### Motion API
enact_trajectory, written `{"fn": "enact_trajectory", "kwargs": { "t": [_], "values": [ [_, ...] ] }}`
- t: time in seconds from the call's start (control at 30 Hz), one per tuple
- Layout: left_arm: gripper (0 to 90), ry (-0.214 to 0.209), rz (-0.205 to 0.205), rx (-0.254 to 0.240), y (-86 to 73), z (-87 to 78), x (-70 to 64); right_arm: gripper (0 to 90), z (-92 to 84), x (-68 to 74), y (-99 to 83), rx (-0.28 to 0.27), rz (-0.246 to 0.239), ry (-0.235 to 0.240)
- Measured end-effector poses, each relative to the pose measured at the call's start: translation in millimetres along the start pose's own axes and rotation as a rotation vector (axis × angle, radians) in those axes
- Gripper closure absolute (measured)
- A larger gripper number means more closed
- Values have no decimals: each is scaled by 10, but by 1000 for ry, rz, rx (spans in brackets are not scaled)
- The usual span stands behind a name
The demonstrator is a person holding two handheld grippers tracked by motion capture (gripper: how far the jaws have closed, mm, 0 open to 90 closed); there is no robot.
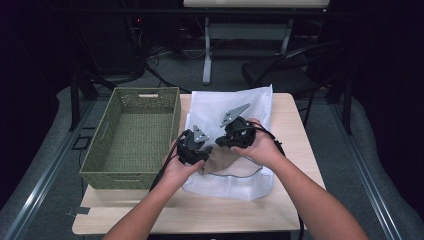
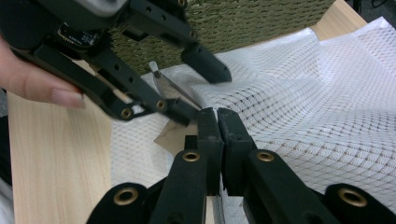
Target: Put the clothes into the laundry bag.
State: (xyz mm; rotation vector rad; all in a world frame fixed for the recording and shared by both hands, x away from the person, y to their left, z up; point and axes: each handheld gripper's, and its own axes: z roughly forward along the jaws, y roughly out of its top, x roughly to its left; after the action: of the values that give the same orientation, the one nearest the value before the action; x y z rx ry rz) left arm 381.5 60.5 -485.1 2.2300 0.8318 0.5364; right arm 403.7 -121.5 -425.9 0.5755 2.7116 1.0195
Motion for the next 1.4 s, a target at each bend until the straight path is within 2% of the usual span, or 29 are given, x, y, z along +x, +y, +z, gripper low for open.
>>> {"fn": "enact_trajectory", "kwargs": {
  "t": [0.3, 0.5, 0.57, 0.63, 0.9, 1.0, 1.27, 1.4],
  "values": [
    [876, -94, -18, -16, -51, -22, 59, 887, 39, 12, -31, 11, 15, -2],
    [882, -127, -23, -26, -65, -51, 42, 869, 10, 52, -80, -20, 45, -15],
    [882, -140, -24, -28, -60, -69, 29, 851, -21, 82, -108, -18, 42, -24],
    [883, -135, -22, -29, -58, -85, 14, 819, -61, 114, -142, -30, 43, -34],
    [883, -141, -22, -30, -63, -112, -13, 783, -279, 204, -284, -100, 53, -79],
    [882, -145, -21, -32, -63, -122, -18, 781, -338, 258, -339, -124, 58, -75],
    [882, -142, -21, -28, -75, -113, -12, 781, -376, 406, -550, -152, 75, -61],
    [882, -141, -28, -31, -82, -113, -17, 774, -403, 465, -663, -157, 79, -86]
  ]
}}
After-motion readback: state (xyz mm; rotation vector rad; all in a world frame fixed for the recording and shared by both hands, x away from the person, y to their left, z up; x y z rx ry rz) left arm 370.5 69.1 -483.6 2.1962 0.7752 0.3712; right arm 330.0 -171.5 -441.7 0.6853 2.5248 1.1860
